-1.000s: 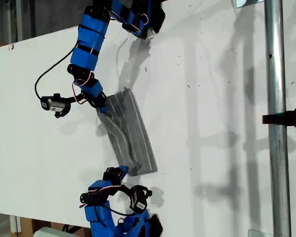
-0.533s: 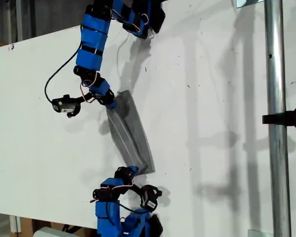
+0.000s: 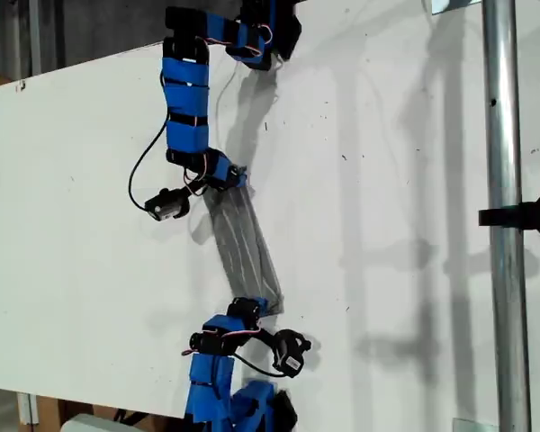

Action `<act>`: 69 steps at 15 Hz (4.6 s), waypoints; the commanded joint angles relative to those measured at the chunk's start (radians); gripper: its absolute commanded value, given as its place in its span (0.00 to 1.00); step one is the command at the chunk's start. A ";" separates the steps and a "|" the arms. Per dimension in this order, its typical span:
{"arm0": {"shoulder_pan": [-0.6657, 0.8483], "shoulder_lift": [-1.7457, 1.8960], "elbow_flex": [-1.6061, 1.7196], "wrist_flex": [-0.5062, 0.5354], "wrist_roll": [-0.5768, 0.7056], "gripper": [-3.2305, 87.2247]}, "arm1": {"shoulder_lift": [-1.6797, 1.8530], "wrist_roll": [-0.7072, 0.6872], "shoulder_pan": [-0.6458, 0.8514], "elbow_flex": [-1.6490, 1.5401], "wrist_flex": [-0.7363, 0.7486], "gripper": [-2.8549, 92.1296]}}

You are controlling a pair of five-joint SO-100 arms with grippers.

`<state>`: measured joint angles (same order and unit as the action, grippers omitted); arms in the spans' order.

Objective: Grasp corners of a towel and fold twice.

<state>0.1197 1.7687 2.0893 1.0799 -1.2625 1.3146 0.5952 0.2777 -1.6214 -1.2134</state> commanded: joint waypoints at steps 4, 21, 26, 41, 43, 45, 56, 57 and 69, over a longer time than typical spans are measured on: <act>-0.034 0.345 -0.032 0.204 -0.002 0.34 | 0.179 0.000 0.025 0.176 -0.267 0.49; 0.051 1.713 0.914 0.052 0.032 0.01 | 0.581 0.173 0.264 -0.637 0.443 0.49; 0.049 1.713 0.905 0.072 0.032 0.01 | 0.181 0.206 0.167 -0.314 0.485 0.49; 0.055 1.713 0.891 0.074 0.040 0.01 | 1.146 0.449 0.225 -0.732 -0.210 0.03; 0.052 1.713 0.884 0.074 0.040 0.01 | 1.181 0.502 0.175 -0.746 -0.183 0.03; 0.054 1.713 0.882 0.074 0.040 0.01 | 1.097 0.479 0.040 -0.617 -0.009 0.03; 0.049 1.713 0.881 0.069 0.037 0.01 | -0.086 0.373 -0.158 0.356 0.290 0.23; 0.049 1.713 0.877 0.069 0.037 0.01 | -0.069 0.327 -0.163 0.405 0.250 0.53; 0.075 1.713 0.985 0.034 0.021 0.01 | 1.624 0.356 0.133 -0.963 0.155 0.10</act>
<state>0.1672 3.4775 3.0695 1.1351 -1.2318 2.5970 0.9097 0.4019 -2.4452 -0.9557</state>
